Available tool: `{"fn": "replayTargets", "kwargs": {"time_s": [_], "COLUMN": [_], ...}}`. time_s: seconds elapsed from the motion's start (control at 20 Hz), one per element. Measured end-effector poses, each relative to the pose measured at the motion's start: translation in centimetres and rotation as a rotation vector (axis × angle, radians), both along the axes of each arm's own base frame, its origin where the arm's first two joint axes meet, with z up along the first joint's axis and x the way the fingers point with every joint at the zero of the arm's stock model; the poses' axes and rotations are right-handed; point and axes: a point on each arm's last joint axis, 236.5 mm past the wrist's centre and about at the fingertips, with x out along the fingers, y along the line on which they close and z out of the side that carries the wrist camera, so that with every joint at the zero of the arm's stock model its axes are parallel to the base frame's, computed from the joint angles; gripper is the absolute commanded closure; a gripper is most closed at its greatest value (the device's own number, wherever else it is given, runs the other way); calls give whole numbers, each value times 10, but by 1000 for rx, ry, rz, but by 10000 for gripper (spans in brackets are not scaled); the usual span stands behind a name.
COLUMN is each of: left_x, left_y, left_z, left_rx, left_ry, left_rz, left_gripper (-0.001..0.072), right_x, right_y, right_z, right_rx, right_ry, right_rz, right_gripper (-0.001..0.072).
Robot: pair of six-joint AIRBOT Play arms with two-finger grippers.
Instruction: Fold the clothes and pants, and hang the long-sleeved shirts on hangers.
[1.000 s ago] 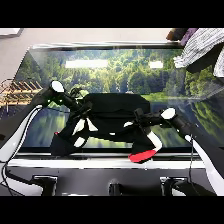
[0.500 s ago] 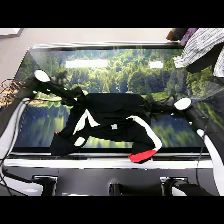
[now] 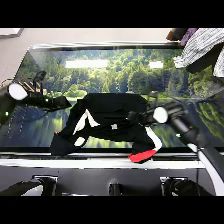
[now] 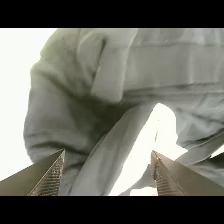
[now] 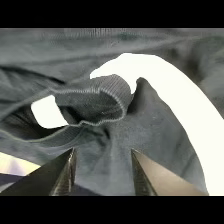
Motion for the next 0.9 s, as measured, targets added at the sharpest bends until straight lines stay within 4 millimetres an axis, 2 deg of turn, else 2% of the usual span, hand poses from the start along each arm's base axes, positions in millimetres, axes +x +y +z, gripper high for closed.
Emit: {"fn": "replayTargets", "kwargs": {"time_s": [0.2, 0.45, 0.5, 0.55, 0.6, 0.75, 0.9], "left_x": [-20, -29, -30, -31, -31, -36, -51], "left_y": [-2, -8, -10, -11, -12, -21, -43], "left_z": [-16, -23, -23, -24, -24, -25, -37], "left_rx": [21, 37, 37, 38, 39, 43, 65], "left_ry": [-13, -20, -23, -23, -23, -26, -29], "left_rz": [-23, -64, -69, -74, -79, -115, -237], "left_gripper": [91, 91, 91, 91, 91, 91, 92], "right_x": [4, 27, 30, 34, 37, 45, 38], "right_y": [7, 5, 5, 5, 6, 9, 3], "right_z": [-37, -61, -66, -71, -74, -75, -71], "right_rx": [-104, -152, -158, -157, -150, -131, -144], "right_ry": [21, -25, -30, -34, -40, -58, -37], "right_rz": [12, -52, -66, -83, -98, -132, -156], "right_gripper": [284, 301, 399, 559, 673, 673, 673]}}
